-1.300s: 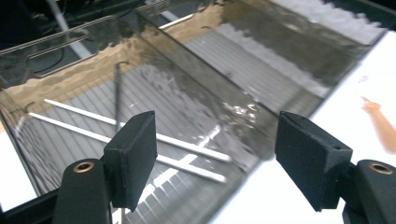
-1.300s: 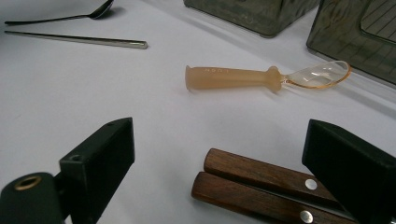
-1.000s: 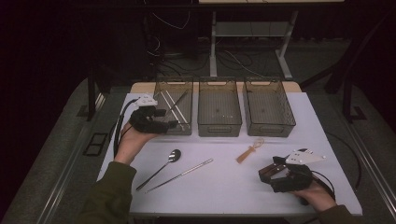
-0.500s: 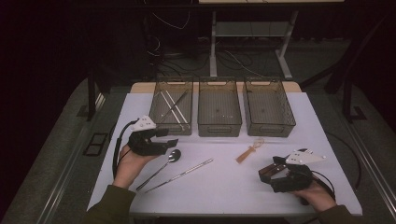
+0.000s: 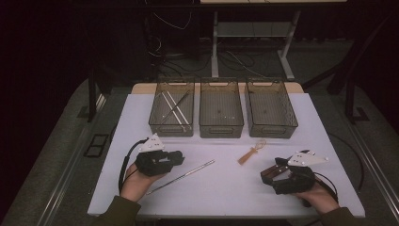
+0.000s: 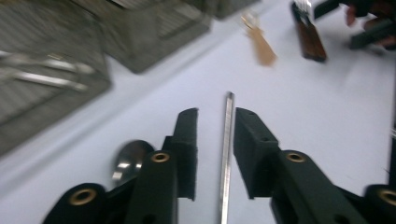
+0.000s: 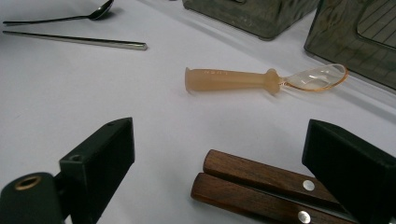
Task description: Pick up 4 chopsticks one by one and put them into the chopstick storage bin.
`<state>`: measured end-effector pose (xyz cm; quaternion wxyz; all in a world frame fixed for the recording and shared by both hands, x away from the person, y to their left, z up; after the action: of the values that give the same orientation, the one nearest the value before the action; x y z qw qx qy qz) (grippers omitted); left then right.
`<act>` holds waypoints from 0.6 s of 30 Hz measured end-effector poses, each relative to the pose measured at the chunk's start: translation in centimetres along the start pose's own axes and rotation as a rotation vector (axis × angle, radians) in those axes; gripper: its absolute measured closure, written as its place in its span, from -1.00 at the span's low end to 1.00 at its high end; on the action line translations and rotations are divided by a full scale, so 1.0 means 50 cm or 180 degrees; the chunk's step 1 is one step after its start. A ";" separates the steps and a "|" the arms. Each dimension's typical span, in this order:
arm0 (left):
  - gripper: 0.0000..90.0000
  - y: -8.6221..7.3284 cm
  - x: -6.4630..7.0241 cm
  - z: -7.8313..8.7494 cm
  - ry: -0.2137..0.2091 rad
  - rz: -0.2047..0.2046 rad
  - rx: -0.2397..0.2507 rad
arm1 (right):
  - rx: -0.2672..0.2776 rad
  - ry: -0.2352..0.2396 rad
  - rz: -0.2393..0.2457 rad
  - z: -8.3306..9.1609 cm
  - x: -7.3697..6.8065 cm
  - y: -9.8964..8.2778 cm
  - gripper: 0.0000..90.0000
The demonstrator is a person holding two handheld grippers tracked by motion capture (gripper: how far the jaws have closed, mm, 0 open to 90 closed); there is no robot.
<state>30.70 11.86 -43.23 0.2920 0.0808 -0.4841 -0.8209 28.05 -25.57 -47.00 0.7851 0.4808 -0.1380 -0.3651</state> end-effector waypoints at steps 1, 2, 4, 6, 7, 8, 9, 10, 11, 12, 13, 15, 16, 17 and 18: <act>0.57 -0.004 0.004 -0.006 -0.0027 -0.0026 -0.0061 | -0.0001 -0.0003 0.0002 0.000 0.000 0.000 -0.79; 0.57 -0.007 0.007 -0.012 -0.0047 -0.0051 -0.0111 | -0.0001 -0.0004 0.0002 0.000 0.000 0.000 -0.79; 0.62 -0.013 0.013 -0.023 -0.0151 -0.0053 -0.0162 | 0.0003 -0.0003 0.0004 -0.001 -0.001 0.000 -0.79; 0.64 -0.019 0.018 -0.034 -0.0187 -0.0052 -0.0226 | -0.0003 0.0005 0.0009 -0.002 -0.001 0.000 -0.79; 0.64 -0.023 0.019 -0.040 -0.0212 -0.0036 -0.0254 | -0.0007 0.0008 0.0012 -0.002 -0.001 0.000 -0.79; 0.64 -0.025 0.018 -0.043 -0.0228 -0.0056 -0.0286 | -0.0008 0.0010 0.0013 -0.003 -0.001 -0.001 -0.79; 0.65 -0.028 0.018 -0.048 -0.0219 -0.0056 -0.0317 | -0.0009 0.0011 0.0011 -0.003 -0.002 -0.001 -0.79; 0.67 -0.031 0.016 -0.053 -0.0169 -0.0084 -0.0349 | -0.0013 0.0013 -0.0001 -0.002 -0.002 -0.001 -0.79; 0.67 -0.033 0.016 -0.057 -0.0122 -0.0060 -0.0384 | -0.0013 0.0012 -0.0001 -0.002 -0.002 -0.001 -0.79; 0.67 -0.035 0.016 -0.060 -0.0126 -0.0075 -0.0400 | -0.0012 0.0012 -0.0002 -0.002 -0.001 -0.001 -0.79; 0.67 -0.035 0.015 -0.063 -0.0120 -0.0107 -0.0407 | -0.0011 0.0013 -0.0002 -0.002 -0.001 -0.001 -0.79; 0.67 -0.038 0.017 -0.067 -0.0077 -0.0114 -0.0436 | -0.0011 0.0014 -0.0002 -0.002 -0.001 -0.001 -0.79; 0.66 -0.040 0.015 -0.070 -0.0070 -0.0151 -0.0455 | -0.0010 0.0015 -0.0005 -0.002 -0.001 -0.001 -0.79; 0.66 -0.043 0.016 -0.073 -0.0064 -0.0103 -0.0471 | -0.0012 0.0015 -0.0007 -0.002 -0.001 -0.001 -0.79; 0.66 -0.046 0.015 -0.076 -0.0080 -0.0123 -0.0493 | -0.0012 0.0015 -0.0004 -0.002 -0.001 -0.001 -0.79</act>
<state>30.75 9.41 -47.02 0.2754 0.0570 -0.4211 -0.8623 28.07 -25.46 -47.08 0.7862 0.4802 -0.1351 -0.3647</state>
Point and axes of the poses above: each handheld gripper's, and its own axes: z roughly backward along the jaws, y roughly out of its top, x roughly to its right, the point moved 5 cm from there along -z, roughly forward along the jaws, and after that the axes turned 4 degrees about x, right-handed, at the moved point
